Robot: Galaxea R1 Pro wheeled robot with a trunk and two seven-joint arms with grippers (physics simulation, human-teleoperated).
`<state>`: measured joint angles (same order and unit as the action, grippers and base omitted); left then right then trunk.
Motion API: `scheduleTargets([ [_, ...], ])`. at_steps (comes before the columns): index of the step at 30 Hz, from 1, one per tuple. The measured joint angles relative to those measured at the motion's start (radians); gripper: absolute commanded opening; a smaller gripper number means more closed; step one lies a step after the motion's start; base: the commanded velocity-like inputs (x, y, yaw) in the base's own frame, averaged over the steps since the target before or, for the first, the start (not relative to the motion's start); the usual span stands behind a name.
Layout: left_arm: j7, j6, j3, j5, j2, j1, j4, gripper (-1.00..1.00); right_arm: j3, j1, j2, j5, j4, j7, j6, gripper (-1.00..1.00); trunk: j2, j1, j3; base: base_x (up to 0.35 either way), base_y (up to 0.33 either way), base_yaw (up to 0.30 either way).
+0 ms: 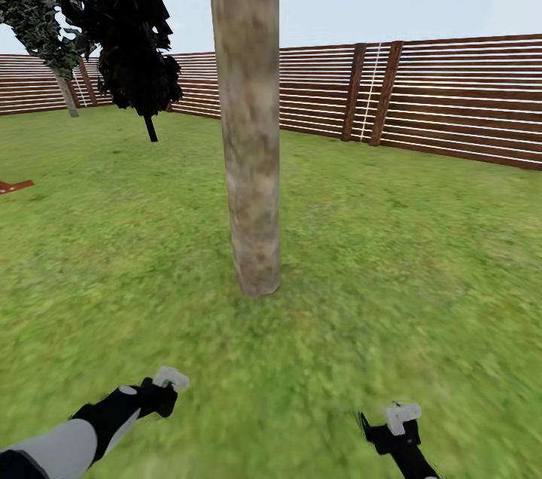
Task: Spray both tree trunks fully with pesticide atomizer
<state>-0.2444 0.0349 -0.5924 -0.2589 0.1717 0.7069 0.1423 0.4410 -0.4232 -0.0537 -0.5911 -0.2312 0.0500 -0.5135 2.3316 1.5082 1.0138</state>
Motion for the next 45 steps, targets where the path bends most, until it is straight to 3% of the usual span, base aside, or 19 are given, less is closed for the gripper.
scheduleTargets([
  [2,0.021,0.053,-0.003,-0.064,-0.021,0.002,-0.001,-1.00,0.006,0.027,-0.001,0.043,-0.001,-0.033,-0.072,1.00,0.000,0.000,0.000,0.000,0.000,0.000],
  [4,0.029,0.166,-0.002,-0.143,-0.035,0.002,0.001,-1.00,0.011,0.056,-0.011,0.074,-0.001,-0.054,-0.117,1.00,0.000,0.000,0.000,0.000,0.000,0.000],
  [6,0.027,0.192,-0.002,-0.168,-0.038,0.002,0.008,-1.00,0.011,0.063,-0.012,0.079,0.000,-0.058,-0.127,1.00,0.000,0.000,0.000,0.000,0.000,0.000],
  [13,0.030,0.214,-0.002,-0.177,-0.037,0.000,0.040,-1.00,0.013,0.067,-0.009,0.083,0.003,-0.060,-0.130,1.00,0.000,-0.001,0.000,0.179,-0.046,0.000],
  [27,0.033,0.220,-0.005,-0.177,-0.028,0.000,0.041,-1.00,0.014,0.067,-0.011,0.085,0.003,-0.060,-0.130,1.00,0.000,0.000,0.000,0.189,-0.246,0.000],
  [32,0.085,0.219,-0.005,-0.178,-0.026,0.000,0.041,-1.00,0.014,0.067,-0.010,0.085,0.003,-0.061,-0.130,1.00,0.000,0.000,0.000,0.238,-0.247,-0.216],
  [41,0.094,0.223,-0.004,-0.182,-0.034,0.006,0.043,-1.00,0.013,0.067,-0.008,0.084,0.004,-0.061,-0.130,1.00,0.000,0.000,0.000,0.080,-0.030,-0.134],
  [43,0.094,0.228,-0.004,-0.186,-0.037,0.014,0.043,-1.00,0.013,0.067,-0.008,0.084,0.005,-0.060,-0.130,1.00,0.000,0.000,0.000,0.001,0.000,-0.004],
  [45,0.095,0.255,0.006,-0.214,-0.035,0.032,0.047,-1.00,0.013,0.067,-0.008,0.083,0.005,-0.060,-0.130,1.00,0.000,0.000,0.000,0.000,0.000,-0.001],
])
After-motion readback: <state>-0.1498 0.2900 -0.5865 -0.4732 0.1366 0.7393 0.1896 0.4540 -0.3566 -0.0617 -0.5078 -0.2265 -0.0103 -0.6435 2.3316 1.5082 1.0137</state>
